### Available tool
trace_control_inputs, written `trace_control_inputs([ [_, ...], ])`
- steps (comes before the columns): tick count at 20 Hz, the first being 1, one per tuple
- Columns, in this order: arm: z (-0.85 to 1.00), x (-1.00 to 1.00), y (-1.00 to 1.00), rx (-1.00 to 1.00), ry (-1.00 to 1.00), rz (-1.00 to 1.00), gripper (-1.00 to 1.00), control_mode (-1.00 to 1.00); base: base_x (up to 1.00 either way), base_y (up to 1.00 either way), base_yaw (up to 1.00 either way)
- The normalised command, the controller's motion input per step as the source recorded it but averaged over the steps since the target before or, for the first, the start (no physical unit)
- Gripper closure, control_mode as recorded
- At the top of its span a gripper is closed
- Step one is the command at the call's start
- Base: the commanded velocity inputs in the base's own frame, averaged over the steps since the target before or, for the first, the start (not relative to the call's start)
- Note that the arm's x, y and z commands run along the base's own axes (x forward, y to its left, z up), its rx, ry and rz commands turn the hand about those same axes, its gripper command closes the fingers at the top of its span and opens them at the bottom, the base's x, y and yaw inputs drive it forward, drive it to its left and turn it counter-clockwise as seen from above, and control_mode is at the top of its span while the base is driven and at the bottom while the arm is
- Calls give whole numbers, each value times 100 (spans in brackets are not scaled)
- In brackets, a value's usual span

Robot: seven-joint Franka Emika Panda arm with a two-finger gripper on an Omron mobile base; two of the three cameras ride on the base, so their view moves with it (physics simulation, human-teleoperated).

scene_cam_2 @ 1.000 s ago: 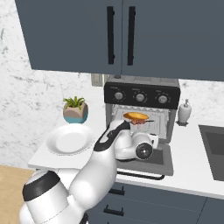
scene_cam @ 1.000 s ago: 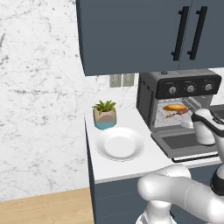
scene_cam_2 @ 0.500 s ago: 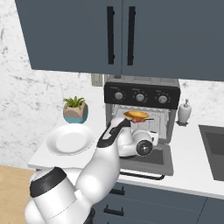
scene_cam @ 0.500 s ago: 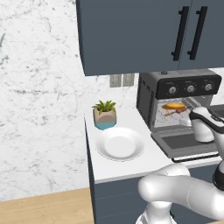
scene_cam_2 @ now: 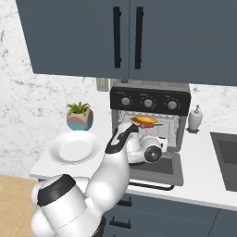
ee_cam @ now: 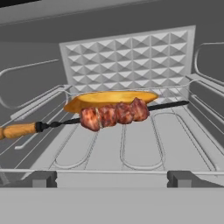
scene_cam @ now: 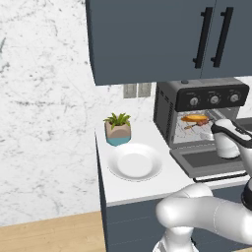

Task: Pick up the kebab skewer and baguette bread, and place them inside the toaster oven. Close the toaster oven door and start by setting the timer.

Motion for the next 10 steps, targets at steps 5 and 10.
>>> trace_control_inputs([
  [5,0,14,0,0,0,0,-100,-100,0,0,0],
  [10,0,18,0,0,0,0,-100,-100,0,0,0],
])
